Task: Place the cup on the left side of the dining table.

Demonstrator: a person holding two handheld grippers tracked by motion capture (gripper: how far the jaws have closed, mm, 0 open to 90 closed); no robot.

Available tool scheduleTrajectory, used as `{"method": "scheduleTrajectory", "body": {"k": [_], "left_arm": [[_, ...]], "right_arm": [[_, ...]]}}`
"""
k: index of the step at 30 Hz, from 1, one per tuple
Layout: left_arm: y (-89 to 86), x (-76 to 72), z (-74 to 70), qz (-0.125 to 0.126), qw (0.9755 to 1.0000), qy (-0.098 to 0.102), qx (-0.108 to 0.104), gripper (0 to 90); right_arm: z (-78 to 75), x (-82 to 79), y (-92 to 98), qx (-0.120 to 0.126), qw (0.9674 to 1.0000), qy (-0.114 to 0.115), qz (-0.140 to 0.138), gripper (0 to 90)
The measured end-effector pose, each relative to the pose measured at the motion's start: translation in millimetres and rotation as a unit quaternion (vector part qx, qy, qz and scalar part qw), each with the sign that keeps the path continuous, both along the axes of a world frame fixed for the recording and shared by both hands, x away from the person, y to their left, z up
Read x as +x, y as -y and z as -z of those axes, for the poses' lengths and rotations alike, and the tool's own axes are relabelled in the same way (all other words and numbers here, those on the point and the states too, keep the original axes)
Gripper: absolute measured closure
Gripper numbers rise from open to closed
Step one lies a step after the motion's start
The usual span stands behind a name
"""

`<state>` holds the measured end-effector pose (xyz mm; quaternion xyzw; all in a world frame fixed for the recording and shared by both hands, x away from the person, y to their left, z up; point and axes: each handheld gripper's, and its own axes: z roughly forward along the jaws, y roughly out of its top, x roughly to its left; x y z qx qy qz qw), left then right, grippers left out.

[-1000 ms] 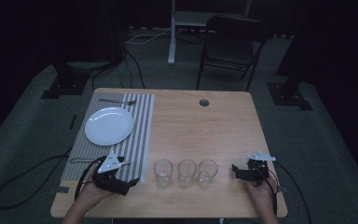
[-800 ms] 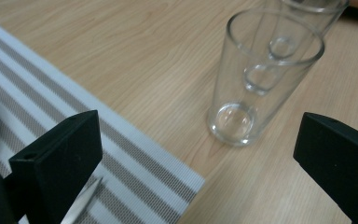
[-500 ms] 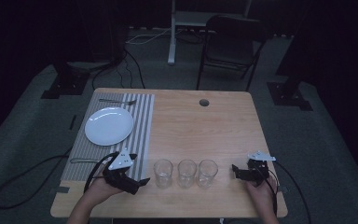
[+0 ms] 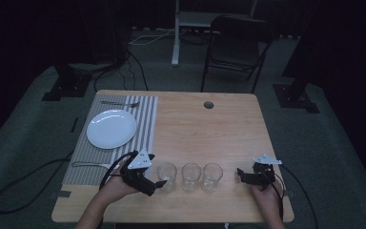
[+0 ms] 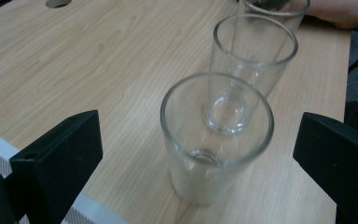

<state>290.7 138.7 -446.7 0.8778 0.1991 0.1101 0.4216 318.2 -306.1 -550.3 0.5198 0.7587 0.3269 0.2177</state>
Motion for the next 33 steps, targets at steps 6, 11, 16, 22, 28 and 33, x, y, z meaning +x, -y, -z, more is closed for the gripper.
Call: {"method": "scheduleTrajectory", "body": {"k": [6, 11, 16, 22, 28, 33], "left_arm": [[11.1, 3.2, -0.9, 0.009, 1.0, 0.001, -0.001, 1.8], [22.2, 4.8, -0.6, 0.019, 0.9998, 0.0, 0.005, 1.8], [36.4, 9.0, -1.8, 0.031, 0.9995, -0.005, 0.009, 1.8], [44.8, 11.8, -2.4, 0.041, 0.9989, -0.011, 0.018, 1.8], [60.6, 13.6, -6.5, 0.051, 0.9981, -0.006, 0.033, 1.8], [71.0, 14.8, -6.9, 0.065, 0.997, -0.015, 0.039, 1.8]], "right_arm": [[0.0, 0.0, 0.0, 0.0, 1.0, 0.0, 0.0, 12.6], [0.0, 0.0, 0.0, 0.0, 1.0, 0.0, 0.0, 12.6], [0.1, 0.0, 0.0, 0.0, 1.0, 0.0, 0.0, 12.6], [0.0, 0.0, 0.0, 0.0, 1.0, 0.0, 0.0, 12.6], [0.1, 0.0, 0.0, 0.0, 1.0, 0.001, 0.0, 12.6], [0.1, 0.1, 0.0, 0.0, 1.0, 0.001, 0.0, 12.6]]}}
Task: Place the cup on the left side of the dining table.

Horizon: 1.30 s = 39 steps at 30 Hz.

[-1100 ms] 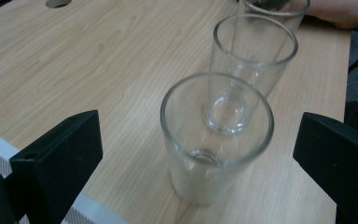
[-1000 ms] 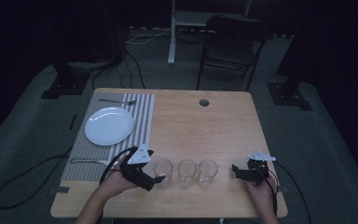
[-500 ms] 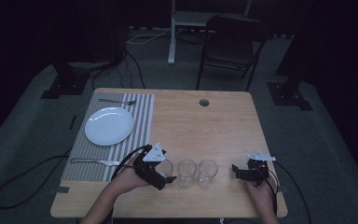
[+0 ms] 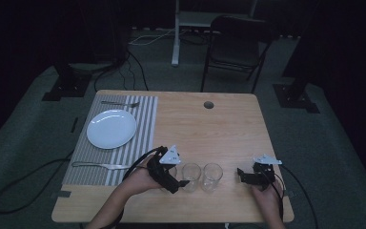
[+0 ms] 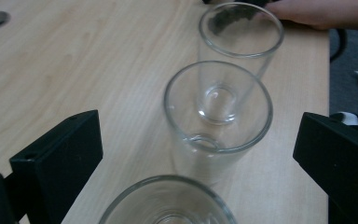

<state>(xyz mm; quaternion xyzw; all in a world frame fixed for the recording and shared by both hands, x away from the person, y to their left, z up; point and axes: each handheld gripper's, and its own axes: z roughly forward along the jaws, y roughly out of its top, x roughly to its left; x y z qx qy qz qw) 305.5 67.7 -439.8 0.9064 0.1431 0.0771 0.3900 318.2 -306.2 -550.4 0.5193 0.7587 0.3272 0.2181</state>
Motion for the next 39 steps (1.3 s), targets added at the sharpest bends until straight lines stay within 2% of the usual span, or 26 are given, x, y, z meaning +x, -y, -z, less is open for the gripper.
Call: {"method": "scheduleTrajectory", "body": {"k": [1, 2, 4, 8, 9, 14, 15, 17, 19, 20, 21, 22, 23, 24, 26, 27, 28, 30, 32, 33, 39], "left_arm": [[1.7, -0.1, 0.3, -0.001, 1.0, 0.005, 0.007, 1.8], [3.1, 0.3, 1.1, 0.003, 1.0, -0.002, 0.005, 1.8], [5.6, 0.4, 2.6, 0.001, 0.9999, 0.003, 0.016, 1.8], [11.1, 2.4, 5.3, 0.004, 0.9995, -0.004, 0.03, 1.8], [12.9, 2.3, 5.6, 0.002, 0.9995, 0.001, 0.033, 1.8], [17.8, 3.5, 4.4, 0.006, 0.9993, -0.003, 0.038, 1.8], [20.8, 3.5, 4.6, 0.004, 0.9988, -0.003, 0.05, 1.8], [23.2, 3.4, 4.9, 0.004, 0.9983, -0.006, 0.058, 1.8], [23.2, 3.4, 4.9, 0.004, 0.9983, -0.006, 0.058, 1.8], [27.1, 2.6, 5.5, 0.001, 0.9974, -0.003, 0.072, 1.8], [27.1, 2.6, 5.5, 0.001, 0.9974, -0.003, 0.072, 7.0], [28.3, 2.2, 5.7, 0.003, 0.9973, -0.003, 0.073, 7.2], [28.6, 1.0, 5.5, 0.003, 0.997, 0.005, 0.078, 12.5], [28.6, 1.0, 5.5, 0.003, 0.997, 0.005, 0.078, 17.5], [29.4, 0.6, 6.1, 0.004, 0.9967, 0.002, 0.081, 19.2], [32.0, 1.9, 7.4, -0.002, 0.9949, -0.014, 0.099, 19.2], [34.8, 1.7, 7.8, 0.0, 0.9942, -0.021, 0.105, 25.1], [37.7, 1.9, 7.5, -0.004, 0.994, -0.032, 0.104, 28.5], [39.0, 1.5, 7.0, -0.006, 0.9936, -0.028, 0.109, 28.9], [41.2, 1.5, 7.2, -0.02, 0.9935, -0.031, 0.108, 29.0], [42.0, 2.8, 7.1, -0.048, 0.9927, -0.027, 0.107, 29.4]], "right_arm": [[0.0, 0.0, 0.0, 0.0, 1.0, 0.0, 0.0, 12.6], [0.0, 0.0, 0.0, 0.0, 1.0, 0.0, 0.0, 12.6], [0.0, 0.0, 0.0, 0.0, 1.0, 0.0, 0.0, 12.6], [0.0, 0.0, 0.0, 0.0, 1.0, 0.0, 0.0, 12.6], [0.0, 0.0, 0.0, 0.0, 1.0, 0.0, 0.0, 12.6], [0.0, 0.0, 0.0, 0.0, 1.0, 0.0, 0.0, 12.6], [0.0, 0.0, 0.0, 0.0, 1.0, 0.0, 0.0, 12.6], [0.0, 0.0, 0.0, 0.0, 1.0, 0.0, 0.0, 12.6], [0.0, 0.0, 0.0, 0.0, 1.0, 0.0, 0.0, 12.6], [0.0, 0.0, 0.0, 0.0, 1.0, 0.0, 0.0, 12.6], [0.0, 0.0, 0.0, 0.0, 1.0, 0.0, 0.0, 12.6], [0.0, 0.0, 0.0, 0.0, 1.0, 0.0, 0.0, 12.6], [0.0, 0.0, 0.0, 0.0, 1.0, 0.0, 0.0, 12.6], [0.0, 0.0, 0.0, 0.0, 1.0, 0.0, 0.0, 12.6], [0.0, 0.0, 0.0, 0.0, 1.0, 0.0, 0.0, 12.6], [0.0, 0.0, 0.0, 0.0, 1.0, 0.0, 0.0, 12.6], [0.0, 0.0, 0.0, 0.0, 1.0, 0.0, 0.0, 12.6], [0.0, 0.0, 0.0, 0.0, 1.0, 0.0, 0.0, 12.6], [0.0, 0.0, 0.0, 0.0, 1.0, 0.0, 0.0, 12.6], [0.0, 0.0, 0.0, 0.0, 1.0, 0.0, 0.0, 12.6], [0.0, 0.0, 0.0, 0.0, 1.0, 0.0, 0.0, 12.6]]}}
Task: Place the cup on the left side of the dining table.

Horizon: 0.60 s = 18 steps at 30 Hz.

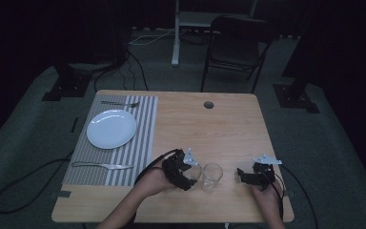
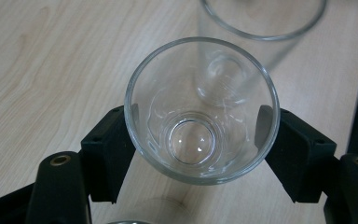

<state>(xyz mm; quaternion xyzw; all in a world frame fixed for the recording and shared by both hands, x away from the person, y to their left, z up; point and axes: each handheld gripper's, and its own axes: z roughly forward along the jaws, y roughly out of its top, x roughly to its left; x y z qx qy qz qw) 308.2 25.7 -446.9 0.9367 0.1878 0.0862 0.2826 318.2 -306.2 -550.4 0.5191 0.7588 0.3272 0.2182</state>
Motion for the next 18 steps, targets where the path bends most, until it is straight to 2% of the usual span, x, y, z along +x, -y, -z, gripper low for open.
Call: {"method": "scheduleTrajectory", "body": {"k": [2, 6, 7, 11, 13, 14, 18], "left_arm": [[-1.9, 1.7, 0.7, -0.015, 0.9999, 0.003, -0.004, 29.4], [-4.6, 3.6, -3.1, -0.025, 0.9996, 0.013, -0.009, 29.5], [-5.4, 4.2, -5.1, -0.031, 0.9993, 0.014, -0.016, 29.5], [-8.4, 8.0, -13.4, -0.031, 0.9991, 0.016, -0.025, 29.5], [-11.1, 11.0, -17.1, -0.037, 0.9986, 0.021, -0.032, 29.5], [-13.5, 12.9, -18.8, -0.049, 0.9977, 0.021, -0.043, 29.5], [-20.9, 20.1, -25.2, -0.059, 0.9967, 0.03, -0.047, 29.5]], "right_arm": [[0.0, 0.0, 0.0, 0.0, 1.0, 0.0, 0.0, 12.6], [0.0, 0.0, 0.0, 0.0, 1.0, 0.0, 0.0, 12.6], [0.0, 0.0, 0.0, 0.0, 1.0, 0.0, 0.0, 12.6], [0.0, 0.0, -0.1, 0.0, 1.0, 0.0, 0.0, 12.6], [0.0, 0.0, -0.1, 0.0, 1.0, 0.0, 0.0, 12.6], [-0.1, -0.1, -0.1, 0.001, 1.0, -0.001, 0.001, 12.6], [0.0, 0.0, 0.0, 0.0, 1.0, 0.0, 0.0, 12.6]]}}
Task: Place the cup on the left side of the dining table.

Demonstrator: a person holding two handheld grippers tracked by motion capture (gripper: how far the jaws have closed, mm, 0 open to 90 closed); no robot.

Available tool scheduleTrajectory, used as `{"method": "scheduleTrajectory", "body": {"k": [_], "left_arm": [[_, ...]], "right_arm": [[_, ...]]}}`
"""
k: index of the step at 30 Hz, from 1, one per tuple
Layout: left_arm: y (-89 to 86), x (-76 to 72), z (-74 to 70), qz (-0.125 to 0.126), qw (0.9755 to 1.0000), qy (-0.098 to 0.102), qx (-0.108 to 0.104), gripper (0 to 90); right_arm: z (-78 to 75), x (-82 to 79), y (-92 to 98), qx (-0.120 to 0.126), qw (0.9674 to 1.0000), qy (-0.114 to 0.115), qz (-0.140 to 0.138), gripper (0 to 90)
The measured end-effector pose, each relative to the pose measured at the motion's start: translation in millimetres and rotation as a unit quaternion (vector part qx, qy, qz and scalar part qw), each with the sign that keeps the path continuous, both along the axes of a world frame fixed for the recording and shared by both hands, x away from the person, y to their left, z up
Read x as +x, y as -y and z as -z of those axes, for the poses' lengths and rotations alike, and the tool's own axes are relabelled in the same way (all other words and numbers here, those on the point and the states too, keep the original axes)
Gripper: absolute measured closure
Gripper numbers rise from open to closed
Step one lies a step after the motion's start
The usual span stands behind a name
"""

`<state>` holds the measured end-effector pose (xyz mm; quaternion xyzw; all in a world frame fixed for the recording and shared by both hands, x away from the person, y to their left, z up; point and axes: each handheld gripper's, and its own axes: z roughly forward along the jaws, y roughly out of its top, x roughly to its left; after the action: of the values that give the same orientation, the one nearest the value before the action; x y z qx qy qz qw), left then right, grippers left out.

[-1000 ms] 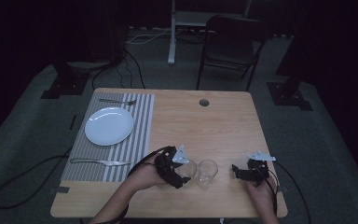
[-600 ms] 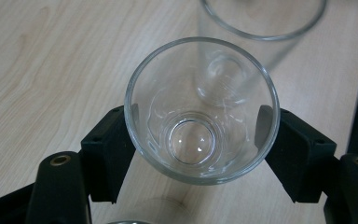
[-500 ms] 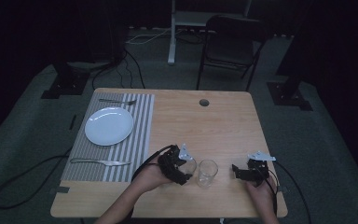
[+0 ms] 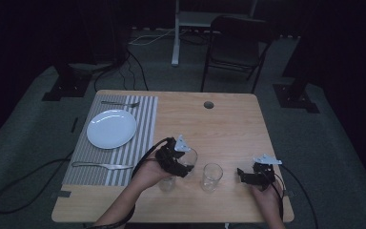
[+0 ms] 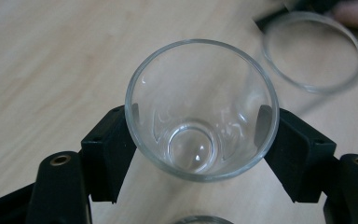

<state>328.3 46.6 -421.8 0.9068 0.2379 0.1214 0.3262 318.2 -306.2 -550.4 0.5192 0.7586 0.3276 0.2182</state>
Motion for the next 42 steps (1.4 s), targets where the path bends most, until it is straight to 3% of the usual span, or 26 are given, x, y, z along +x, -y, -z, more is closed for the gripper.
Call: {"method": "scheduleTrajectory", "body": {"k": [6, 12, 19, 21, 27, 33, 42], "left_arm": [[-13.8, 9.3, -6.7, -0.033, 0.9993, 0.005, -0.013, 29.5], [-31.5, 15.2, -13.3, -0.055, 0.9984, 0.011, -0.009, 29.5], [-57.8, 19.0, -17.4, -0.098, 0.995, 0.016, -0.013, 29.5], [-62.4, 19.6, -17.8, -0.098, 0.995, 0.016, -0.011, 29.5], [-81.5, 20.5, -16.6, -0.127, 0.9917, 0.019, -0.008, 29.5], [-105.7, 23.6, -15.8, -0.161, 0.9868, 0.017, -0.006, 29.5], [-134.3, 27.6, -11.1, -0.214, 0.9767, 0.018, -0.007, 29.5]], "right_arm": [[0.0, 0.0, 0.0, 0.0, 1.0, 0.0, 0.0, 12.6], [-0.1, -0.1, 0.1, -0.001, 1.0, -0.001, 0.0, 12.6], [-0.1, 0.0, 0.1, -0.001, 1.0, 0.0, -0.001, 12.6], [0.0, 0.0, 0.1, -0.001, 1.0, 0.0, 0.0, 12.6], [0.0, 0.0, 0.1, -0.001, 1.0, 0.0, -0.001, 12.6], [0.0, 0.1, 0.2, -0.001, 1.0, 0.001, -0.001, 12.6], [0.0, -0.1, -0.1, 0.0, 1.0, 0.0, 0.0, 12.7]]}}
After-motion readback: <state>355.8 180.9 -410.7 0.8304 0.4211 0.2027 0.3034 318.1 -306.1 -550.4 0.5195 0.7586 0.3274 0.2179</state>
